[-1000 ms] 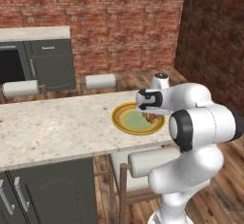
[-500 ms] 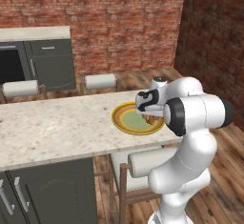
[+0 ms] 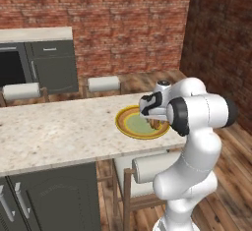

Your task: Move the hot dog bun to the plate on the dining table and place the condiment next to that plate. Then navigate to the fridge and take the sausage and place it on the plate as well.

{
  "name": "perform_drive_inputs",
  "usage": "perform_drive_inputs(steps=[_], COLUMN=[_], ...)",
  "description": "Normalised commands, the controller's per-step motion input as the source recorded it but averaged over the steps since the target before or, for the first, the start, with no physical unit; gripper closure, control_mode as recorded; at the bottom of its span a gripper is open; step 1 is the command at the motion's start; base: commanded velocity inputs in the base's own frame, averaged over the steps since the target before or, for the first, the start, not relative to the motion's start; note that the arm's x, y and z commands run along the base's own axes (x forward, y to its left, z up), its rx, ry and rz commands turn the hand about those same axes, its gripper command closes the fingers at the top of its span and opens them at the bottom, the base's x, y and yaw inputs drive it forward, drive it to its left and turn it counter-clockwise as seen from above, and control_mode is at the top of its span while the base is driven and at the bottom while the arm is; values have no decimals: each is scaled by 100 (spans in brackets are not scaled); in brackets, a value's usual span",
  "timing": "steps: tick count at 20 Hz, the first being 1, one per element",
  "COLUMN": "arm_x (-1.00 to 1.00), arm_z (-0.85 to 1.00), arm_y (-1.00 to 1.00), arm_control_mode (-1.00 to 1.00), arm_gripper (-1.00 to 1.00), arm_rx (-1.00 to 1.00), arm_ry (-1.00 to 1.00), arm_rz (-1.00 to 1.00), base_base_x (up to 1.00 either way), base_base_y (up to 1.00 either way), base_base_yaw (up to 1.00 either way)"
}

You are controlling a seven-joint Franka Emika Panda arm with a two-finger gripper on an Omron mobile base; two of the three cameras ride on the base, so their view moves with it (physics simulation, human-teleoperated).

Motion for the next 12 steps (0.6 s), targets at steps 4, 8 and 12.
perform_drive_inputs(steps=[4,8,12], arm_x=[-8,-38,-79], arm_z=[45,88,100], arm_y=[0,1,4], arm_control_mode=[-100,-100,-100], arm_gripper=[-100,-100,-100], arm_rx=[0,0,0], arm_ry=[0,0,0], arm_rz=[0,0,2], base_base_x=[0,0,0], base_base_y=[0,0,0], base_base_yaw=[0,0,0])
